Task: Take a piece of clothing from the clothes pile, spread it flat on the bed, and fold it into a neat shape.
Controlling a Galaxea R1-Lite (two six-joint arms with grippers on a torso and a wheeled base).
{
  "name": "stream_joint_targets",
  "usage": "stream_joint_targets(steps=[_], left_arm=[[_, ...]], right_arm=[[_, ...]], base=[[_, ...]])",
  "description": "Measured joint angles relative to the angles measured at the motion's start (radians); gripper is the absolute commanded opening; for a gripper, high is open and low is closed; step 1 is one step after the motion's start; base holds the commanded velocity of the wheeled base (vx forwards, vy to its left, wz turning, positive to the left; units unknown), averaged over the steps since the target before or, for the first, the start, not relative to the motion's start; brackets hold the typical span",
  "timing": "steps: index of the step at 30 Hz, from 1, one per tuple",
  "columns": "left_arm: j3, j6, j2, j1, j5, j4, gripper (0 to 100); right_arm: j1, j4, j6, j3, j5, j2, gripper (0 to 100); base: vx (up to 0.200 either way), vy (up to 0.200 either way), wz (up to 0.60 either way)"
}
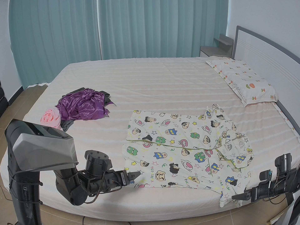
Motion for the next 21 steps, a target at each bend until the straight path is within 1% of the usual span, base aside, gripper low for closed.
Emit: stream_joint_targets(steps=[7, 10, 13, 14, 21], left_arm=[[-0.028, 0.061, 0.064, -0.029, 0.019, 0.007, 100], [-0.04, 0.085, 0.09, -0.039, 0.068, 0.006, 100], [-0.052, 0.095, 0.107, -0.049, 0.093, 0.007, 100], [-0.057, 0.096, 0.112, -0.052, 0.097, 0.008, 0], [-0.056, 0.097, 0.127, -0.06, 0.13, 0.01, 0]], right_arm=[[0.0, 0.0, 0.0, 0.0, 0.0, 0.0, 100], [0.0, 0.0, 0.0, 0.0, 0.0, 0.0, 100], [0.0, 0.0, 0.0, 0.0, 0.0, 0.0, 100], [0.0, 0.0, 0.0, 0.0, 0.0, 0.0, 100], [0.0, 0.0, 0.0, 0.0, 0.0, 0.0, 100]], base=[[0.0, 0.0, 0.0], [0.0, 0.0, 0.0], [0.0, 0.0, 0.0], [0.0, 0.0, 0.0], [0.0, 0.0, 0.0]])
